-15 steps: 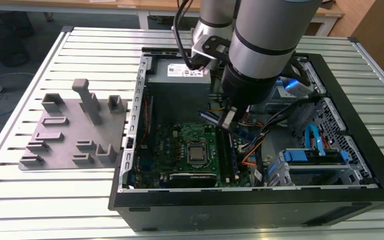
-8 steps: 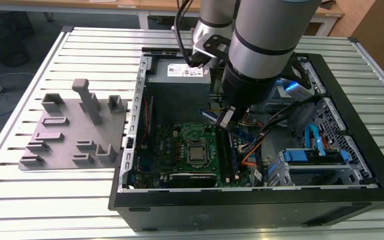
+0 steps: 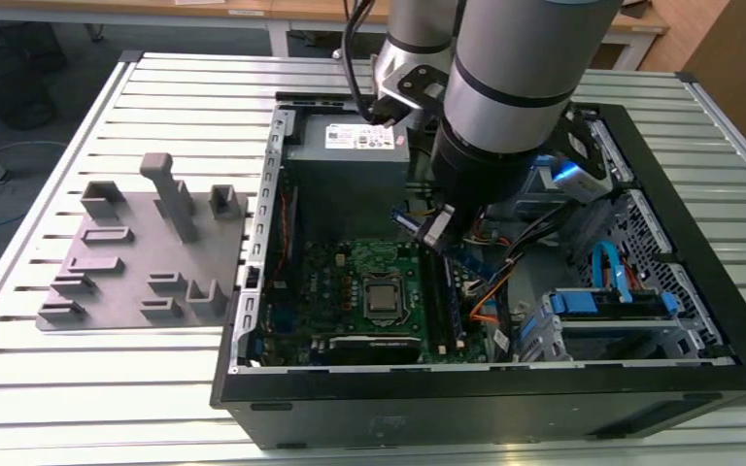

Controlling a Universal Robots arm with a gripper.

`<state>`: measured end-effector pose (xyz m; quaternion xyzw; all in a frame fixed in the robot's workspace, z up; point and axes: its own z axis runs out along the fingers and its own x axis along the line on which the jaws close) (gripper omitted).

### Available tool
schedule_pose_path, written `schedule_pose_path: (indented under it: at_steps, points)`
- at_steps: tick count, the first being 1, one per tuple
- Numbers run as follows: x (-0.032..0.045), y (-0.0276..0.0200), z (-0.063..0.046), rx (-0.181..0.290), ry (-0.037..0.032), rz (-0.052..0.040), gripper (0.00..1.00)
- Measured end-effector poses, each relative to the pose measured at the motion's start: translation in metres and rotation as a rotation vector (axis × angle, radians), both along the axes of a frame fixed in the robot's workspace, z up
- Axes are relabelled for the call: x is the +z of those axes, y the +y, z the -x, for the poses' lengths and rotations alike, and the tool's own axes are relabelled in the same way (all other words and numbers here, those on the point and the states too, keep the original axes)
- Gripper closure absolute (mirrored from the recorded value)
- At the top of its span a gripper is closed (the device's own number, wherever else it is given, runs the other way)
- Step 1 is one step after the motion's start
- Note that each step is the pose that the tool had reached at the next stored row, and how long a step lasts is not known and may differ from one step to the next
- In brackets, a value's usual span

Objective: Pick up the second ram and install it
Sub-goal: 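Insert the second ram into the second slot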

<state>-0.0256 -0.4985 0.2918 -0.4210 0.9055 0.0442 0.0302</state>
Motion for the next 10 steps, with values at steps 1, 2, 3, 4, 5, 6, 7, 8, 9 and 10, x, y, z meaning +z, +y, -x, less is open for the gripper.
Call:
schedule_pose_path:
  at_steps: [1, 2, 3, 4, 5, 6, 7, 8, 9, 10]
  points:
    - [0.0, 0.0, 0.0, -0.009, 0.0, 0.0001, 0.87]
    - [0.0, 0.0, 0.0, -0.018, 0.0, 0.0001, 0.87]
    - [0.0, 0.0, 0.0, -0.027, 0.0, 0.0001, 0.87]
    - [-0.0001, 0.0, 0.0, -0.037, 0.0, 0.0001, 0.87]
    - [-0.0001, 0.0, 0.0, -0.046, 0.0, 0.0002, 0.87]
    - [-0.0001, 0.0, 0.0, -0.056, 0.0, 0.0002, 0.87]
    - [-0.0001, 0.0, 0.0, -0.066, 0.0, 0.0002, 0.87]
    - [-0.0001, 0.0, 0.0, -0.076, 0.0, 0.0002, 0.87]
    - [-0.0002, 0.0, 0.0, -0.085, 0.0, 0.0002, 0.87]
    - [-0.0002, 0.0, 0.0, -0.094, 0.0, 0.0003, 0.87]
